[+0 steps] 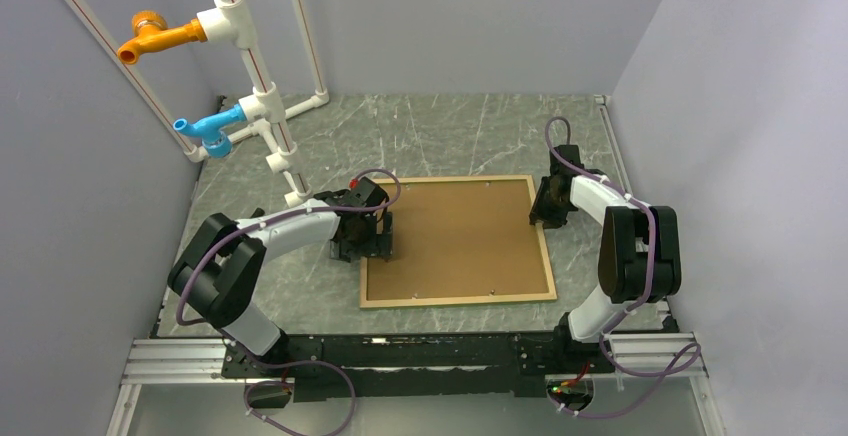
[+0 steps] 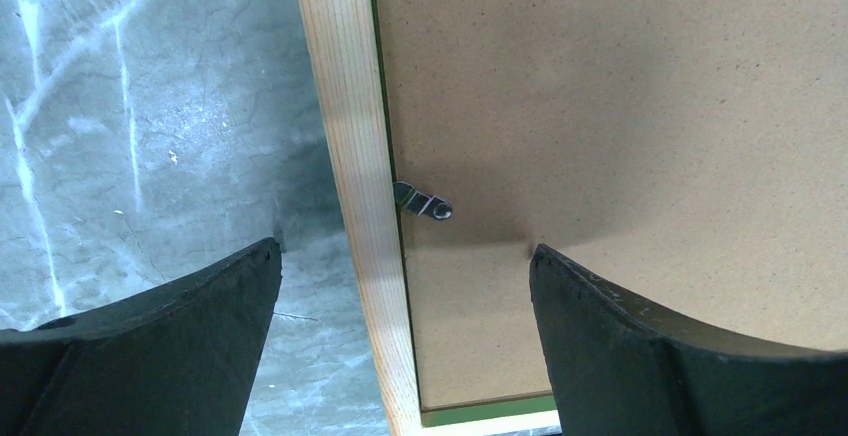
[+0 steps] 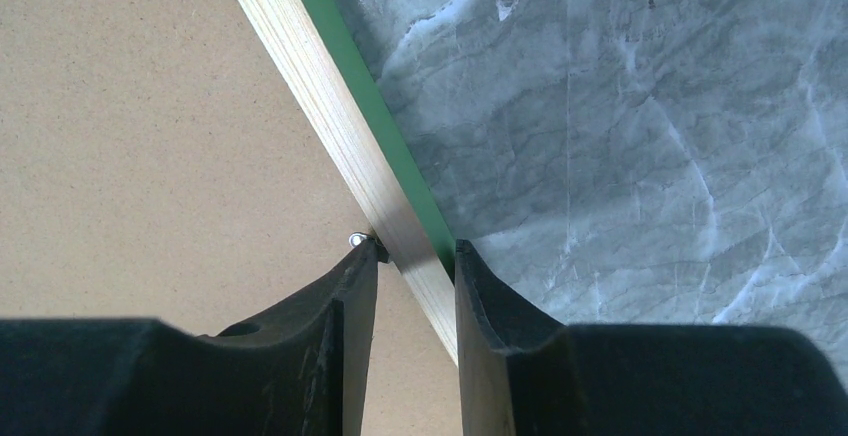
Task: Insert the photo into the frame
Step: Install the photo frame at the center of the board, then turn over the photo frame at the center of the board.
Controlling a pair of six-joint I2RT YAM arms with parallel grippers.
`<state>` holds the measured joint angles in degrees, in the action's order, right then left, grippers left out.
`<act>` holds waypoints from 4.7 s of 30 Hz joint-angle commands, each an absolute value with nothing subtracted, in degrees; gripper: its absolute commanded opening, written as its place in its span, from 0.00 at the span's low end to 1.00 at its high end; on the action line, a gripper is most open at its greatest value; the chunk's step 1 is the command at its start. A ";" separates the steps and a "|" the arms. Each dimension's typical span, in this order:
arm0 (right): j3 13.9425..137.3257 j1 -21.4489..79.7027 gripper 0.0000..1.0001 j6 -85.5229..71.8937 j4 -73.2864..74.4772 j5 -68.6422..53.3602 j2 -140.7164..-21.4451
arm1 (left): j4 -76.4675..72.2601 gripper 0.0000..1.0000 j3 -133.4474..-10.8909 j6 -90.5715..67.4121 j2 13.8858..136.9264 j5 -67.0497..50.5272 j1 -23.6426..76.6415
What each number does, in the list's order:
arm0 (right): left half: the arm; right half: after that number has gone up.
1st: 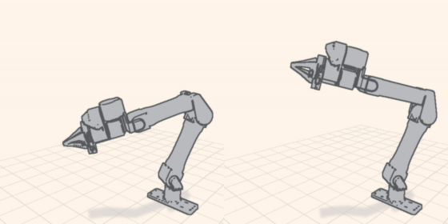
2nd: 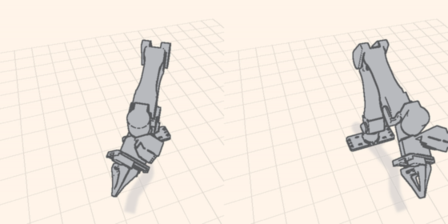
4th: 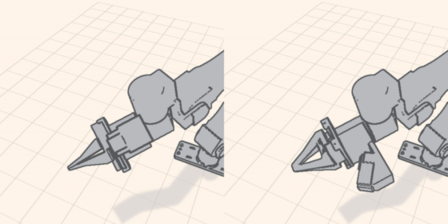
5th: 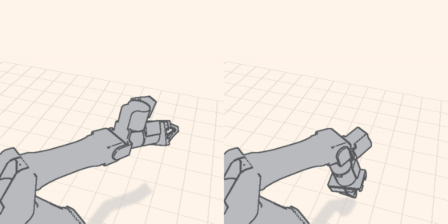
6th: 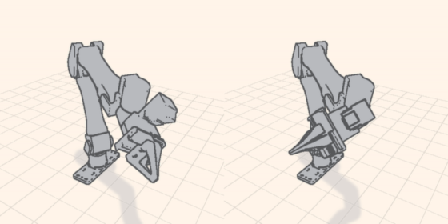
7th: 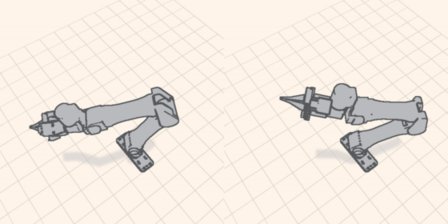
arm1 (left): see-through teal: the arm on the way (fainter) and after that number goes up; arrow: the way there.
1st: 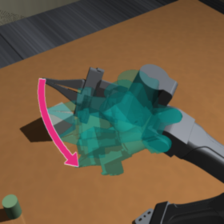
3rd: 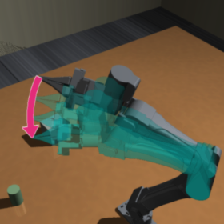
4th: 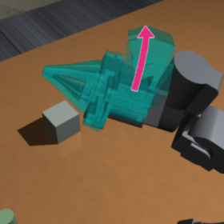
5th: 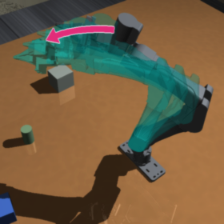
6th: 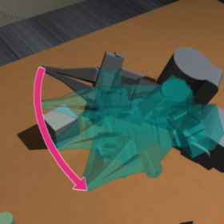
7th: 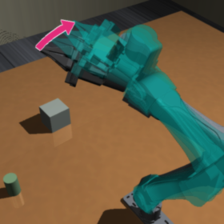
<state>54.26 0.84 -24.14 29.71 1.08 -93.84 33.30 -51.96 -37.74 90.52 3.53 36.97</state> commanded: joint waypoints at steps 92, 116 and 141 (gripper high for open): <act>39.17 12.66 0.21 -30.47 39.86 -10.82 -80.03 | 18.24 0.99 -43.24 -22.90 58.93 10.78 60.97; 63.46 12.63 0.00 -26.96 58.95 -12.40 -72.45 | 22.23 0.99 -57.28 -2.57 73.68 26.62 73.90; 69.48 12.58 0.00 -25.96 64.66 -20.25 -70.48 | 7.63 0.67 -64.57 20.24 99.15 59.27 79.27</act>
<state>66.28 12.47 -27.00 65.43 -13.08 -73.14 15.53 -63.99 13.41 99.70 54.54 78.91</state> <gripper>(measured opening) 0.106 0.729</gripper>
